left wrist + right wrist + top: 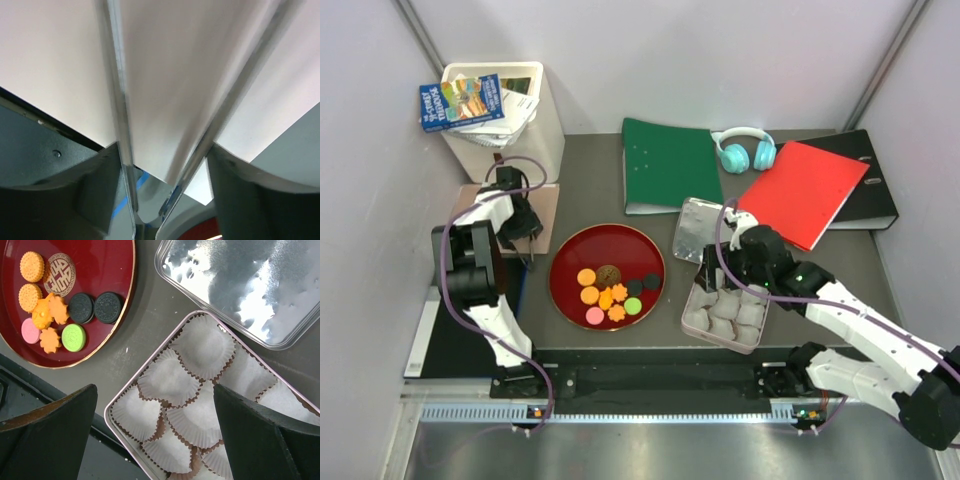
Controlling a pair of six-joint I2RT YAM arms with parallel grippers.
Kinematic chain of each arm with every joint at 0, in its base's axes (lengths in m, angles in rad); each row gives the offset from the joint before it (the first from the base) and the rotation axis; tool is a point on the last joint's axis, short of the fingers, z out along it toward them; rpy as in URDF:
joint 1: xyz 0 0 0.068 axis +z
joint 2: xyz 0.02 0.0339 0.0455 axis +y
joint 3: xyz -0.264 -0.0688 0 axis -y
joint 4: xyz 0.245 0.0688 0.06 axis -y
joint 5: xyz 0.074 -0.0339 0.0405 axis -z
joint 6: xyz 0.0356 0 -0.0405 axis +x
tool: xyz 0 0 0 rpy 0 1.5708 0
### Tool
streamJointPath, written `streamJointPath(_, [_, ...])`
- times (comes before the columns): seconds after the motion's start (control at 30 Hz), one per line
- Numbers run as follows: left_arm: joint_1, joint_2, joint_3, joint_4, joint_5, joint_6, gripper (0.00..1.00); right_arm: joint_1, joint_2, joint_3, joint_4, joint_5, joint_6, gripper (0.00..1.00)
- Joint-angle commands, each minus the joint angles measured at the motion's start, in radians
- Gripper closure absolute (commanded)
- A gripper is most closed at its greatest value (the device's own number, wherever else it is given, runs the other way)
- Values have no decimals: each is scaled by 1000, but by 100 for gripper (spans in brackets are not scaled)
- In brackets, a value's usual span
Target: Pack the cookies
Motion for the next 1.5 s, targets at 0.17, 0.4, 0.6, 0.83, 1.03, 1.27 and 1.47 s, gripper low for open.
streamJointPath(0.17, [-1,-122,-62,1,12,-14,46,9,26,61,27,-12,-2,1])
streamJointPath(0.4, [-125,-321,-55,-106,-56,3,56,9,24,75,18,-30,-2,1])
streamJointPath(0.6, [-323,-480,-23,-221,-94,-14,55,9,24,101,7,-33,-13,1])
streamJointPath(0.83, [-467,-637,-53,-318,-44,-95,59,9,21,126,-4,-35,-25,1])
streamJointPath(1.03, [-572,-782,-125,-307,48,-85,58,9,-10,149,-30,12,-44,1])
streamJointPath(1.27, [-853,-741,-147,-321,15,-118,57,9,-50,143,-54,33,-48,1])
streamJointPath(1.47, [-1093,-578,-67,-351,-96,-144,55,9,-94,126,-76,63,-41,1])
